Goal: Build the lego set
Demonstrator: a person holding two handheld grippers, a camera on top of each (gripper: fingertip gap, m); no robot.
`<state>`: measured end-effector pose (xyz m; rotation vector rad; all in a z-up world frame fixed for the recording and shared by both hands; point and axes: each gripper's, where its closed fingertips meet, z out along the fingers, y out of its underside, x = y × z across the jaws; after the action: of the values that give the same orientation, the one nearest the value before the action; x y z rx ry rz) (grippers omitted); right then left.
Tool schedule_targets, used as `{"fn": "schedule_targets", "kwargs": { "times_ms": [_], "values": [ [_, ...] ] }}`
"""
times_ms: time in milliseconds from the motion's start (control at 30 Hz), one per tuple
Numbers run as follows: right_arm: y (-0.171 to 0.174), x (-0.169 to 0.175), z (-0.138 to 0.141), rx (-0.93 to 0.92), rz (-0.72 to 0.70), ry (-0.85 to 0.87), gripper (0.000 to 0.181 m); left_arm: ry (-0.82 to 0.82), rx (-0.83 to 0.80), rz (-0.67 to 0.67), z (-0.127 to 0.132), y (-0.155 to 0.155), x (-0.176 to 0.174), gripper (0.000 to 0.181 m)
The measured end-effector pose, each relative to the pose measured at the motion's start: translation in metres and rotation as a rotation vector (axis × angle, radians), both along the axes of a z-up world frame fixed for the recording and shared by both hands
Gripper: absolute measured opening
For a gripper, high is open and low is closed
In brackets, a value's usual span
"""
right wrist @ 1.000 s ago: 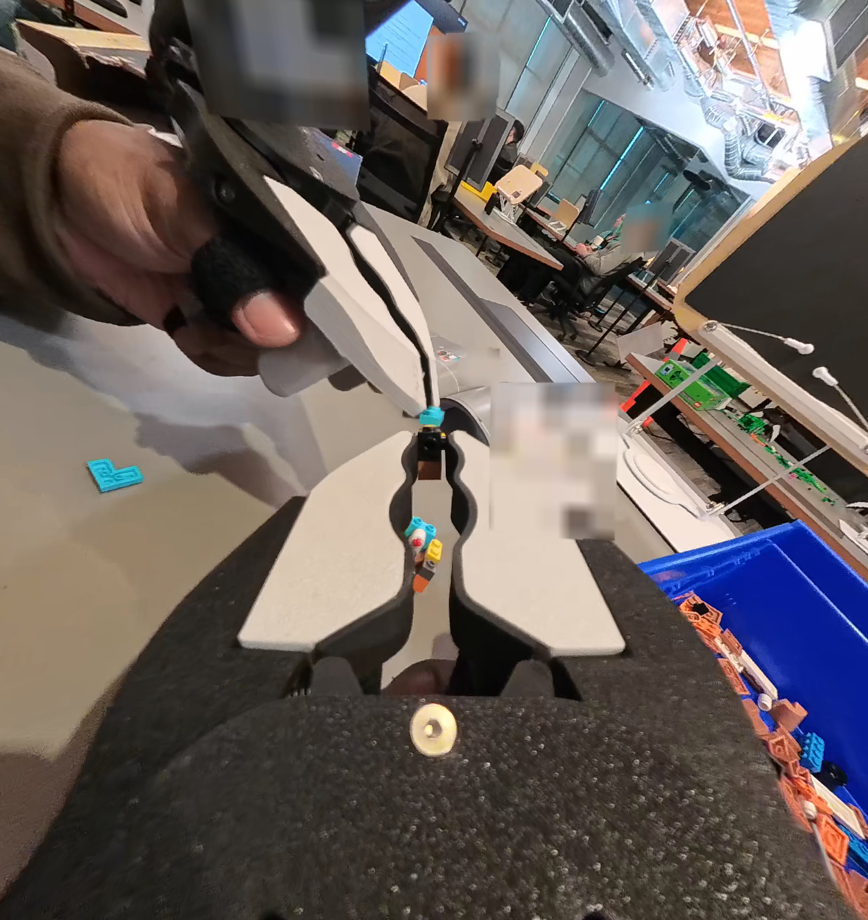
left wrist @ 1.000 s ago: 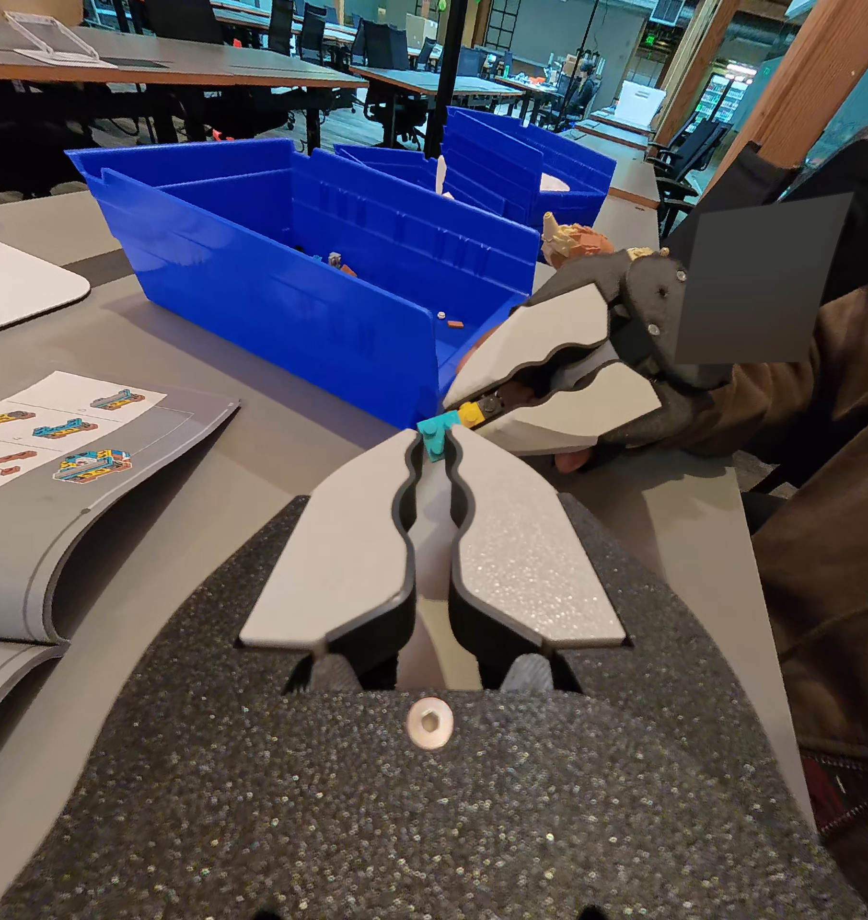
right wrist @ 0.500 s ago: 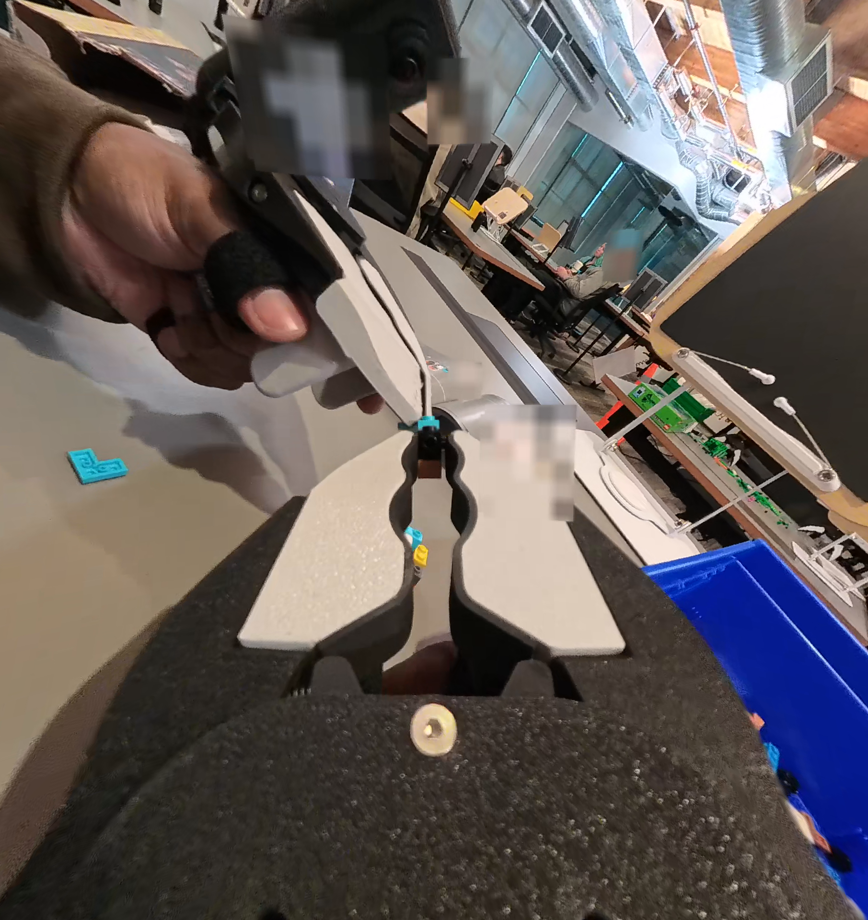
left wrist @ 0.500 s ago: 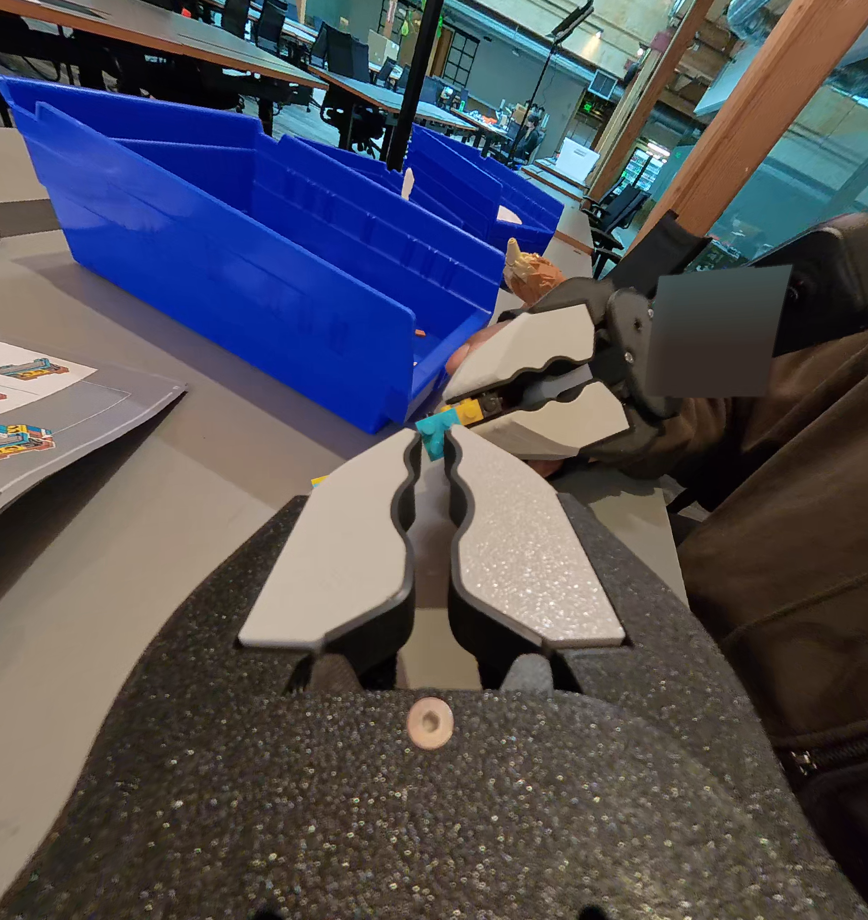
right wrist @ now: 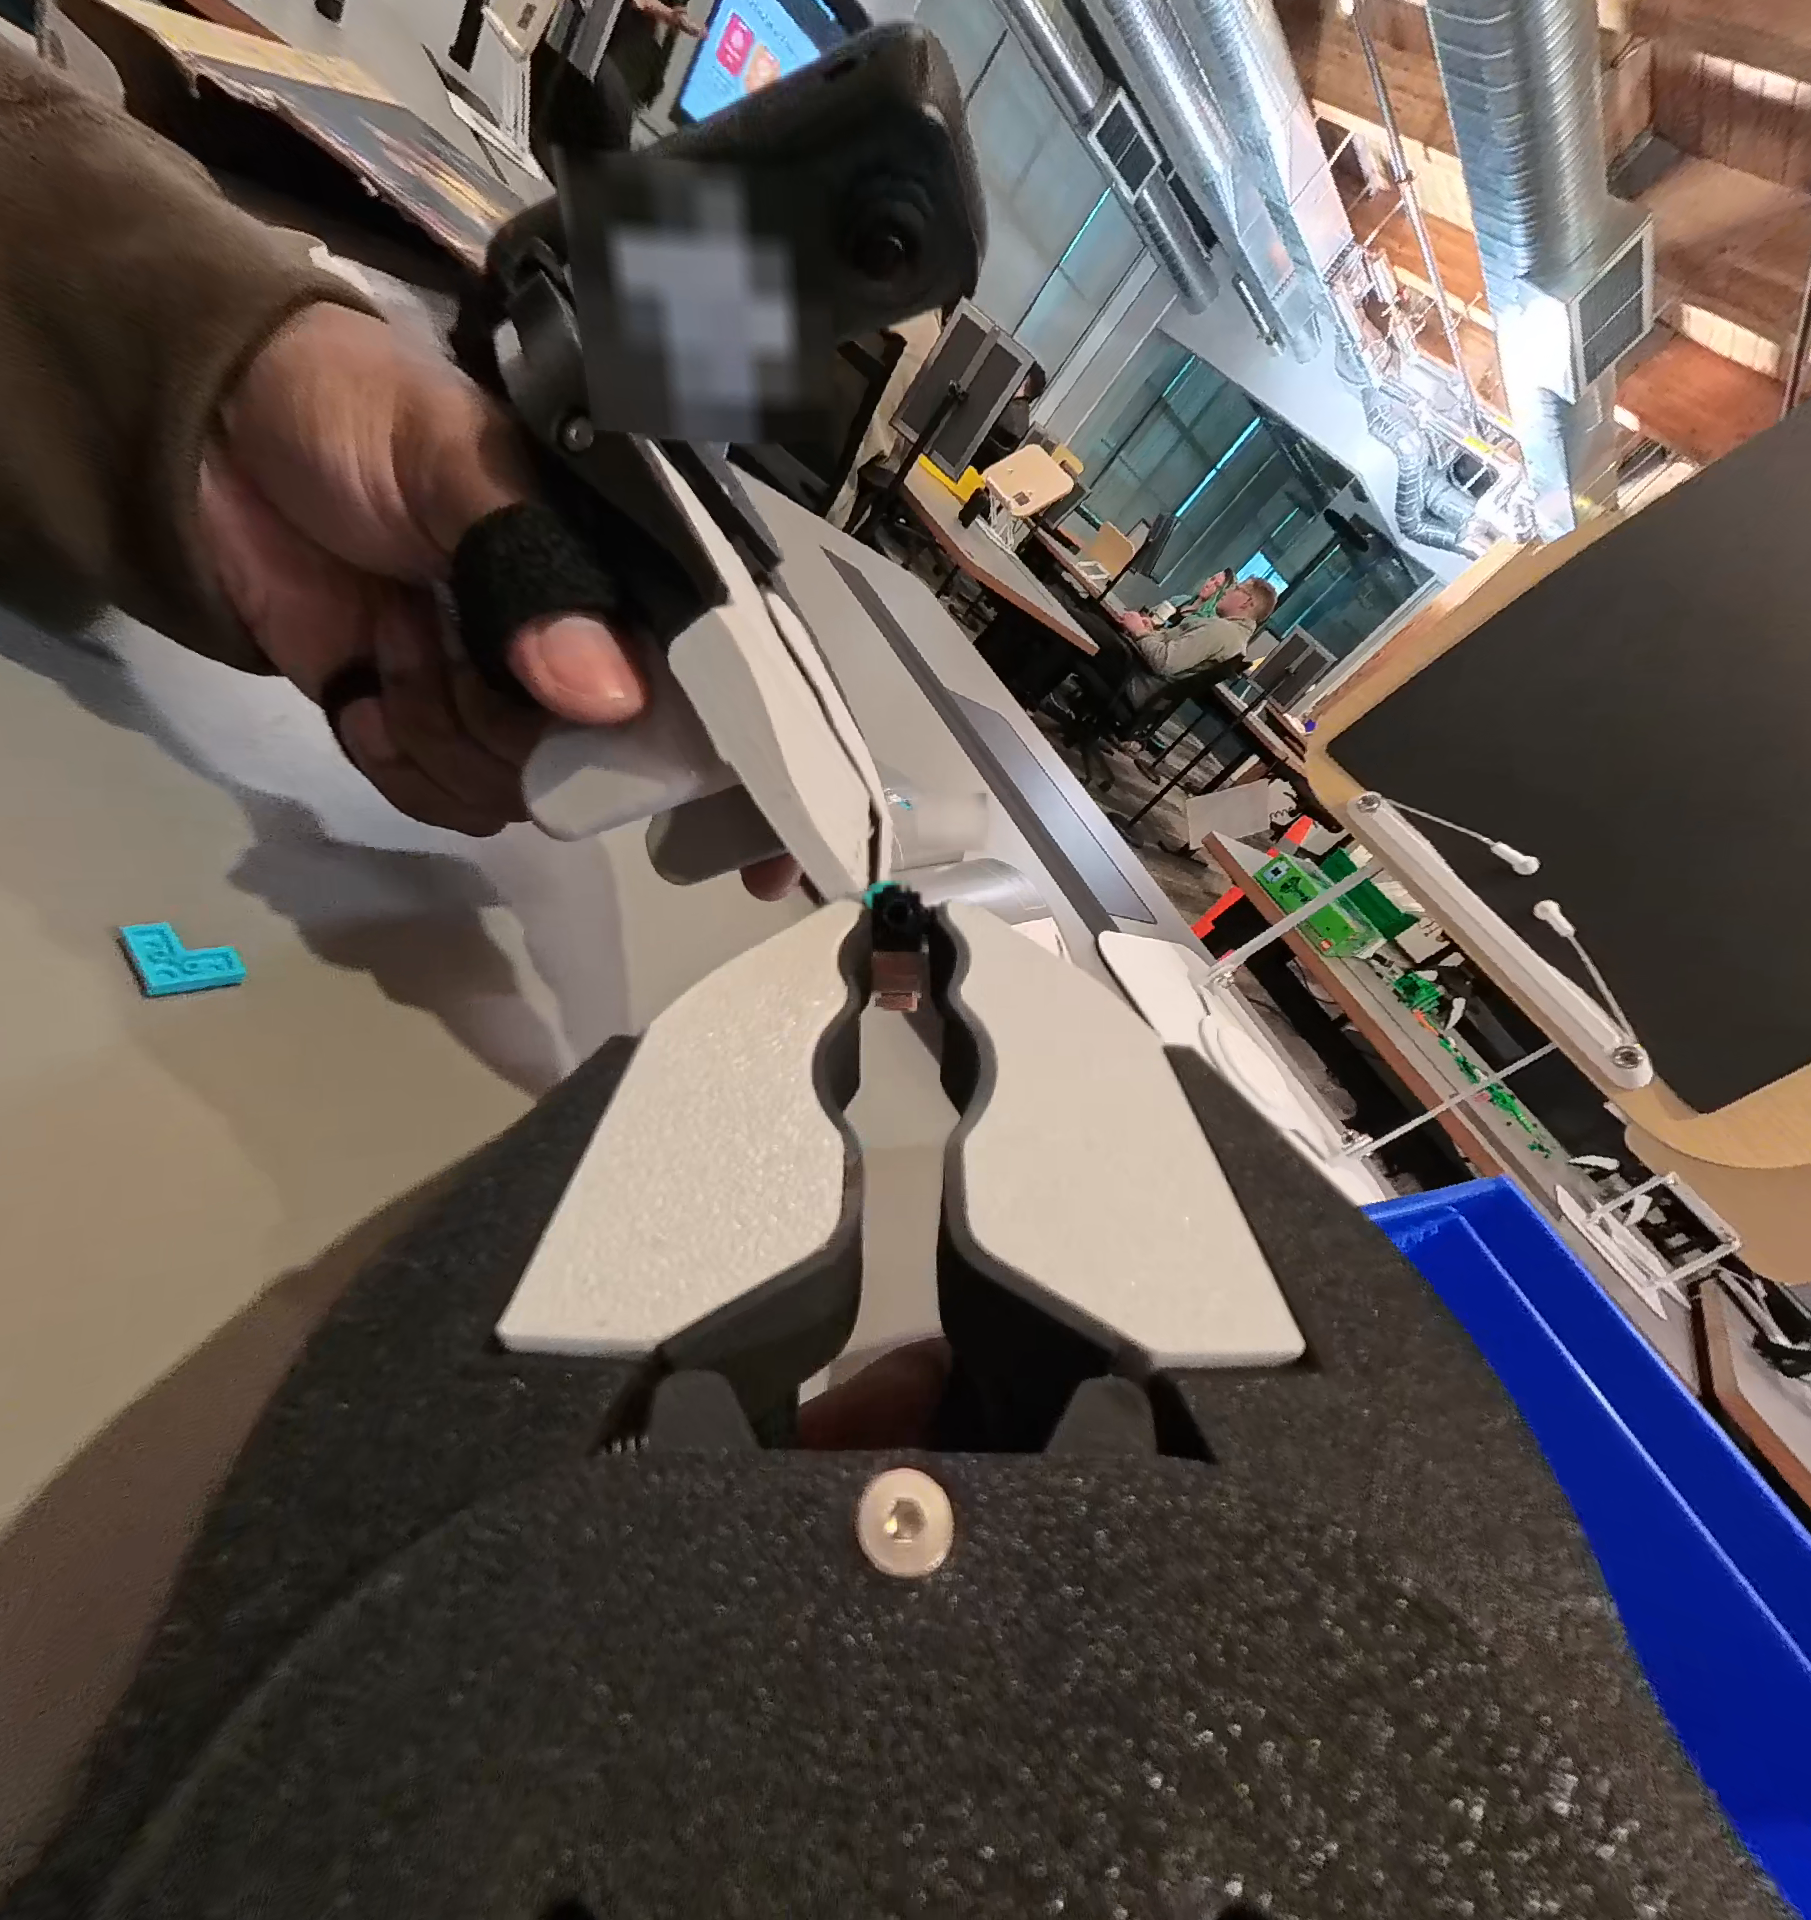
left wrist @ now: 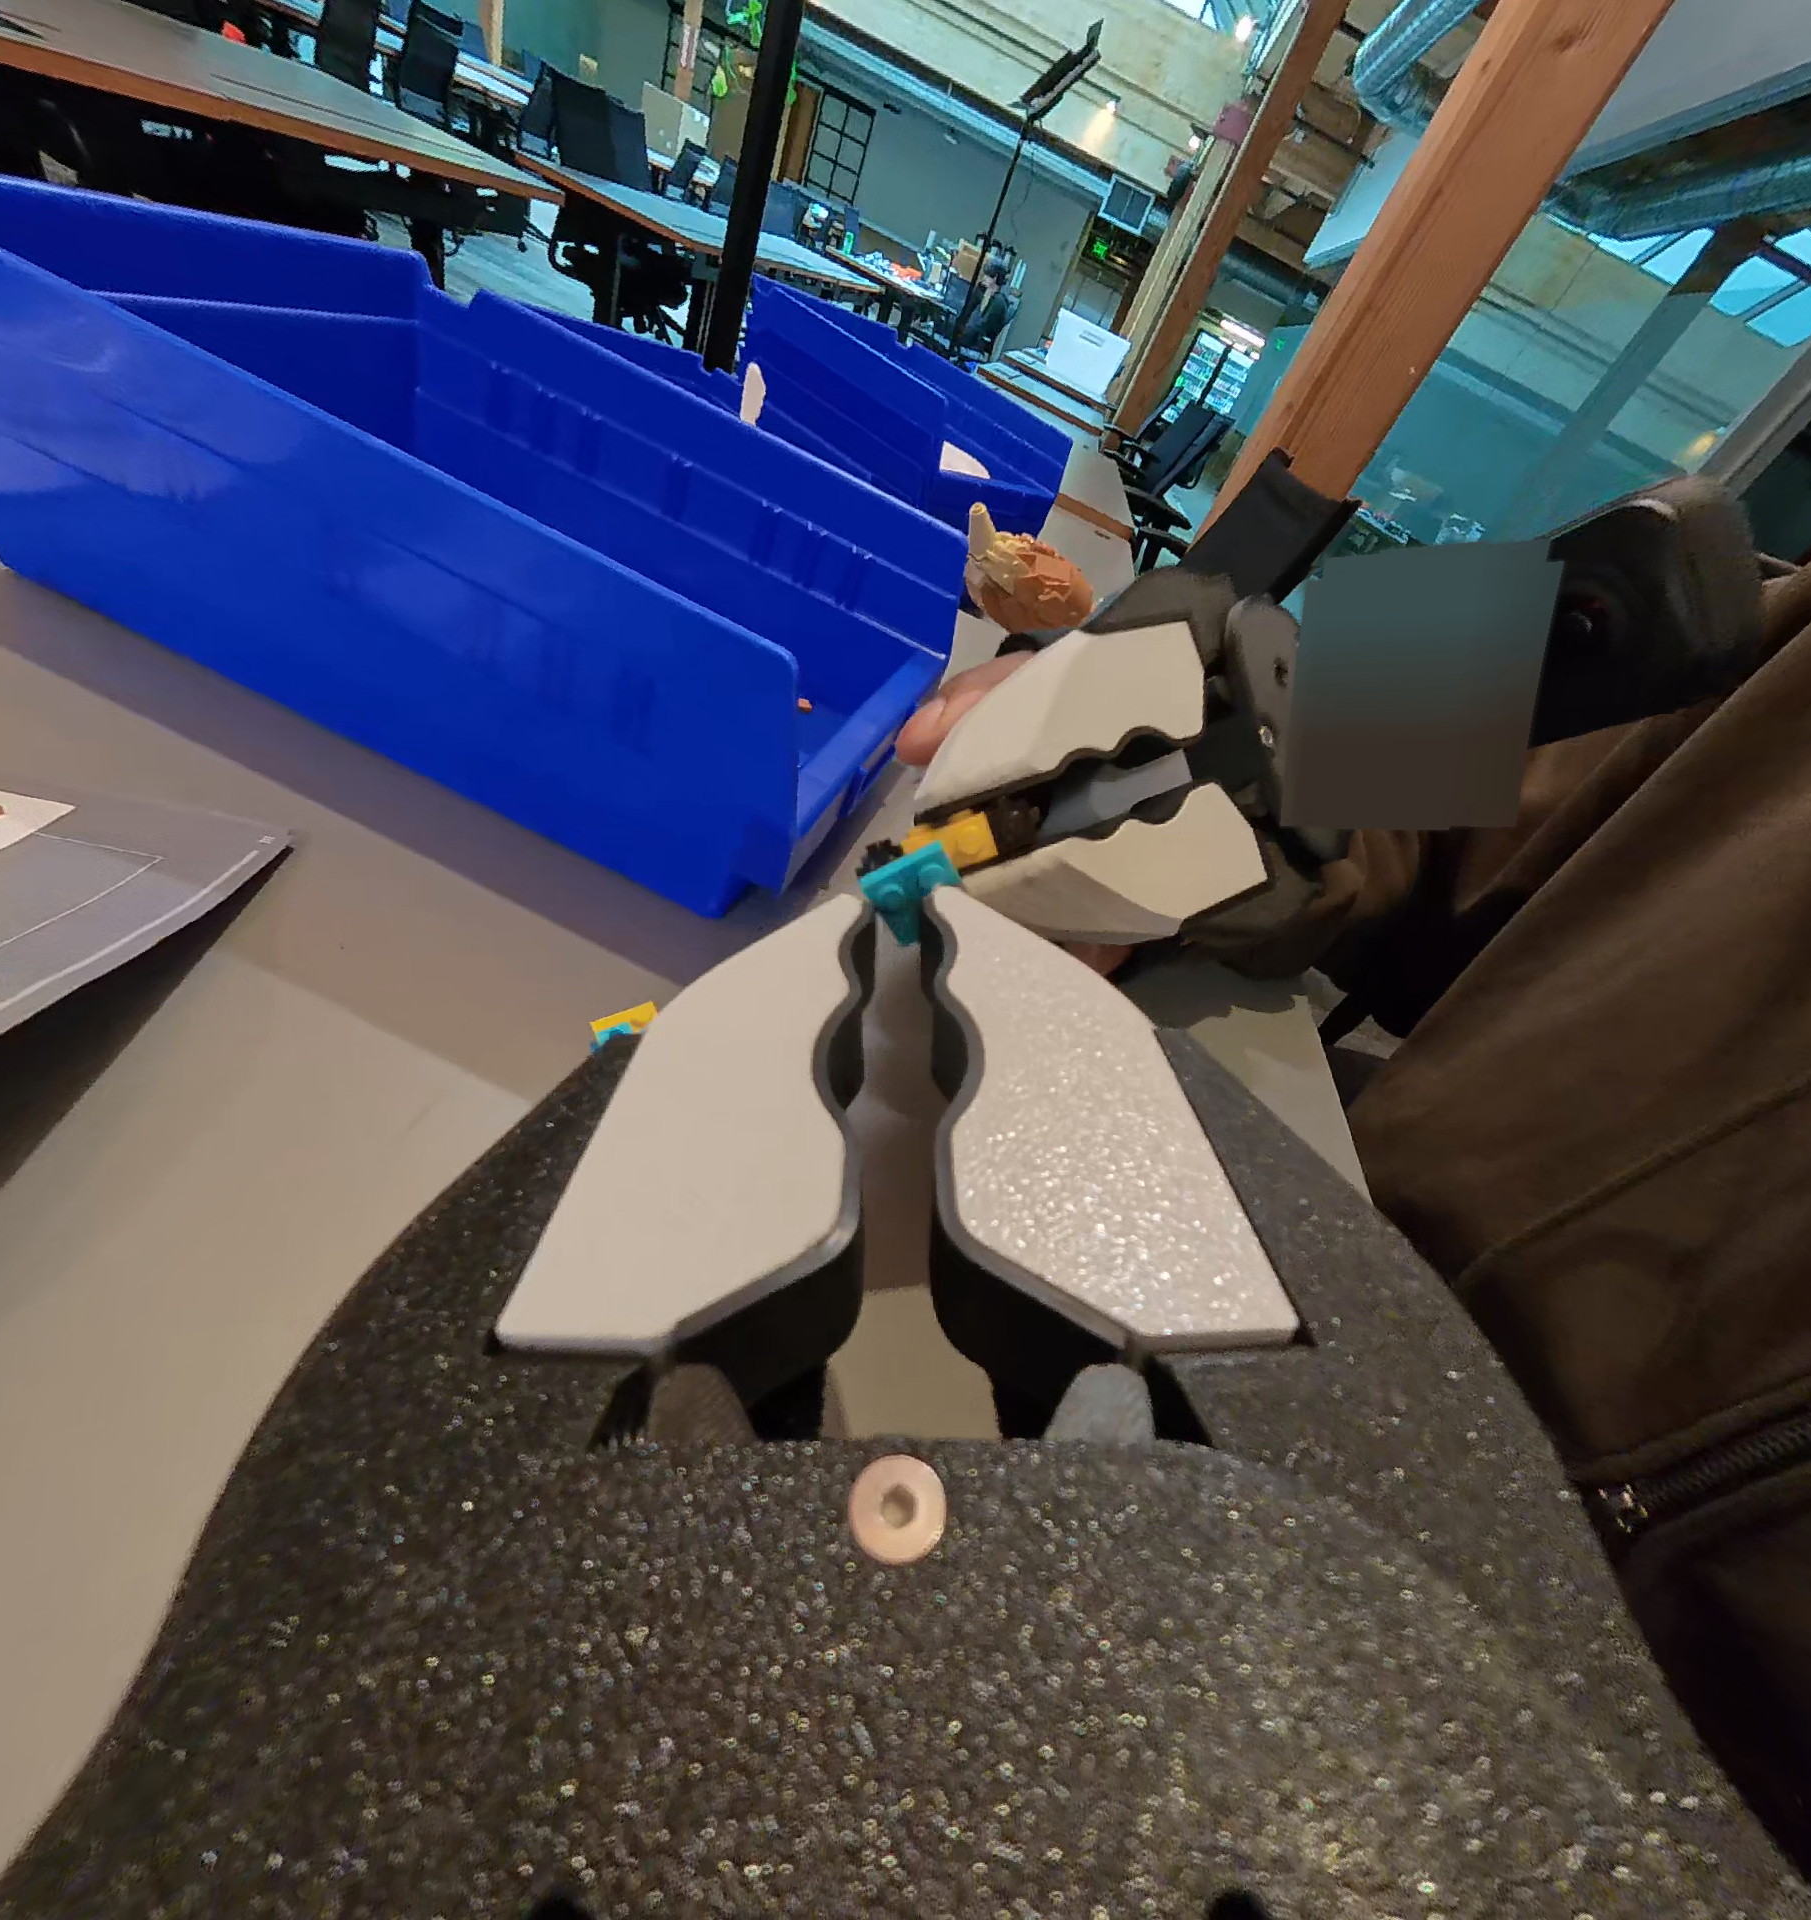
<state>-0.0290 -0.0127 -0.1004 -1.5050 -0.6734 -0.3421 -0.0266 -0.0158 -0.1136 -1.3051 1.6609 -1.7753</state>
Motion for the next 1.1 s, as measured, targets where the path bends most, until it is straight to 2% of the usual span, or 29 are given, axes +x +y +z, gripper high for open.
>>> {"fn": "schedule_targets", "kwargs": {
  "times_ms": [1100],
  "values": [
    [-0.004,-0.012,-0.004,0.006,0.076,-0.096,0.010,-0.001,0.140,-0.058,-0.003,-0.004,-0.010,0.007]
  ]
}}
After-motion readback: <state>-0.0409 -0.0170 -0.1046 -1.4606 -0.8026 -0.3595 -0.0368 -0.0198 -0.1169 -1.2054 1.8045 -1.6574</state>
